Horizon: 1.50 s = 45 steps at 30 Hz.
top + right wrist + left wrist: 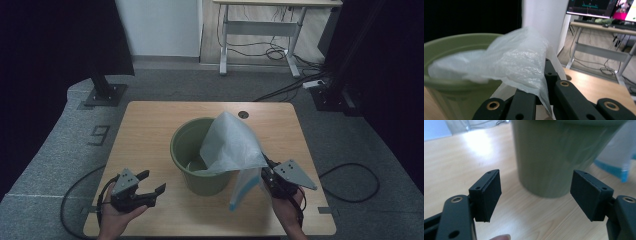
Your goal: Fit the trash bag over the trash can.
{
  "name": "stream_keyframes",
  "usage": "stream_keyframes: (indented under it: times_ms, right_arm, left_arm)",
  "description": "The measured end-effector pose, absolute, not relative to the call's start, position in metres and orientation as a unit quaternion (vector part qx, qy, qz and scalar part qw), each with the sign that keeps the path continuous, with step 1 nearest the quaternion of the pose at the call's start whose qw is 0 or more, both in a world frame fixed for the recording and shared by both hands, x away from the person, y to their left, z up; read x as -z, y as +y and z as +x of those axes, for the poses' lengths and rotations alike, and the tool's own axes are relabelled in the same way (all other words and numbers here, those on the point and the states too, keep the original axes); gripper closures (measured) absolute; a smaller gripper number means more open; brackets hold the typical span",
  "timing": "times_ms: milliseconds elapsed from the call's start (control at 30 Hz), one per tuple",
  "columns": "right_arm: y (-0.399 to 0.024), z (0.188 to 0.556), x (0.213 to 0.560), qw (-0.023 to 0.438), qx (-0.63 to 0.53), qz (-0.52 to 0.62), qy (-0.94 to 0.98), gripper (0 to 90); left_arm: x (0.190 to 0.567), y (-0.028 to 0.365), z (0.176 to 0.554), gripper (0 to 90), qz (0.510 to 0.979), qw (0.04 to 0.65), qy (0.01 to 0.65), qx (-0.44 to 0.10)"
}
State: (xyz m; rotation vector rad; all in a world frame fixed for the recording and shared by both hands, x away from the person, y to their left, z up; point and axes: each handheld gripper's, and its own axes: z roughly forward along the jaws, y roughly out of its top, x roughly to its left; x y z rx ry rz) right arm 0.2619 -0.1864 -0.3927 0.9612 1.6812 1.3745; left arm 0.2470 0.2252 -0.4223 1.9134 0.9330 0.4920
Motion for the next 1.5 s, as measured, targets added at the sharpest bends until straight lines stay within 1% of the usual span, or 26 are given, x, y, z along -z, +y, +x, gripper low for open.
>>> stream_keyframes:
  times_ms: [200,267,567,700,800,1033,1200,1500]
  right_arm:
    - [-0.182,0.266,0.371,0.376,-0.543,0.363,0.657,88.7]
    - [-0.179,0.267,0.366,0.375,-0.544,0.360,0.658,88.7]
    - [-0.170,0.269,0.353,0.372,-0.549,0.345,0.664,88.7]
    - [-0.164,0.270,0.350,0.369,-0.547,0.340,0.670,88.7]
    - [-0.159,0.272,0.348,0.369,-0.545,0.333,0.675,88.7]
    - [-0.150,0.275,0.346,0.363,-0.540,0.329,0.685,88.7]
    - [-0.145,0.274,0.350,0.356,-0.541,0.320,0.692,88.7]
    - [-0.137,0.272,0.358,0.349,-0.538,0.312,0.700,88.4]
  left_arm:
    - [0.397,0.203,0.250,24.4,0.788,0.472,0.338,-0.207]
    - [0.392,0.197,0.253,24.4,0.788,0.480,0.331,-0.198]
    - [0.383,0.178,0.256,24.9,0.795,0.484,0.308,-0.195]
    - [0.378,0.167,0.257,27.4,0.798,0.485,0.298,-0.199]
    - [0.375,0.158,0.260,30.8,0.798,0.486,0.295,-0.198]
    - [0.369,0.135,0.261,31.4,0.809,0.486,0.271,-0.190]
    - [0.373,0.122,0.264,31.9,0.819,0.477,0.261,-0.184]
    - [0.378,0.115,0.265,32.0,0.822,0.477,0.258,-0.175]
